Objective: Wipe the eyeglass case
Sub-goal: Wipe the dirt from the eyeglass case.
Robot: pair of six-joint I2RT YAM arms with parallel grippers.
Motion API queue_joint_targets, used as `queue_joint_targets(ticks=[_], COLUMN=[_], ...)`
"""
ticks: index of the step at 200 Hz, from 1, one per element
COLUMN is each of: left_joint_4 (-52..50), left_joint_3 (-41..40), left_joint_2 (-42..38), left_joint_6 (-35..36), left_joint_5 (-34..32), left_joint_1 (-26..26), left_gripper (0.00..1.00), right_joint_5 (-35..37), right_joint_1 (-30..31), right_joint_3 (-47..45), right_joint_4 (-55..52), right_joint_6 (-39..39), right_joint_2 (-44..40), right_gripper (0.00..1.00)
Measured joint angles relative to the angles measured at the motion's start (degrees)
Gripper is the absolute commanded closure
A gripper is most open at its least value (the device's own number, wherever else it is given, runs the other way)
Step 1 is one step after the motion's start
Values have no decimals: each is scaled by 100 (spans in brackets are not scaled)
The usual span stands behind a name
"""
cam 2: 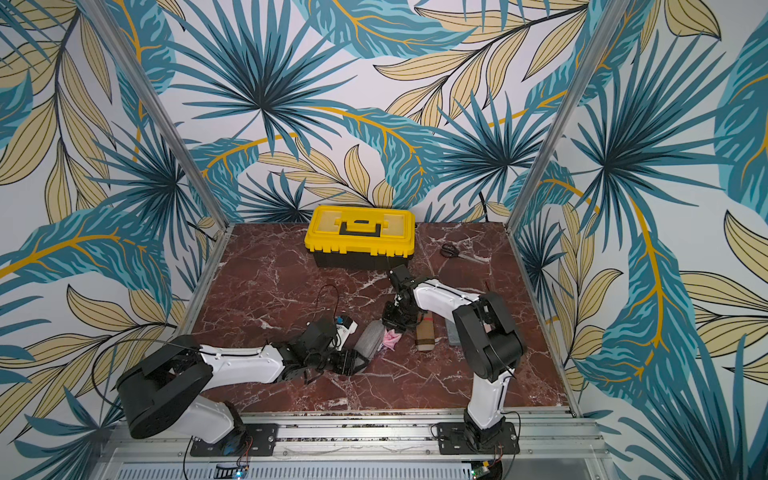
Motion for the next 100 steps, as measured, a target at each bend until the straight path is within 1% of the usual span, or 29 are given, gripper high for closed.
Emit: queue_joint_targets(ticks=[14,29,41,69,100], left_joint_4=[573,1062,1296,1622,1808], left_joint_3=[-271,-435,-452,-457,-501], left_joint_2=[70,225,367,597,671], left_joint_6=[-299,-575,-708,-949,-1029], left_joint_5=[557,1023,1266,1578,1648], left_joint_1=[240,487,614,752,809], left_gripper=[100,100,100,100,100], right_joint_5=[-13,-74,-153,-243,-249], right_joint_1=[11,22,20,15,11], right_joint_3=[127,151,149,72,-175], right_joint_4=[66,214,350,632,953], right_joint_6=[4,48,127,282,457], right_joint_2=[111,157,177,170,22], right_gripper=[100,100,100,100,100])
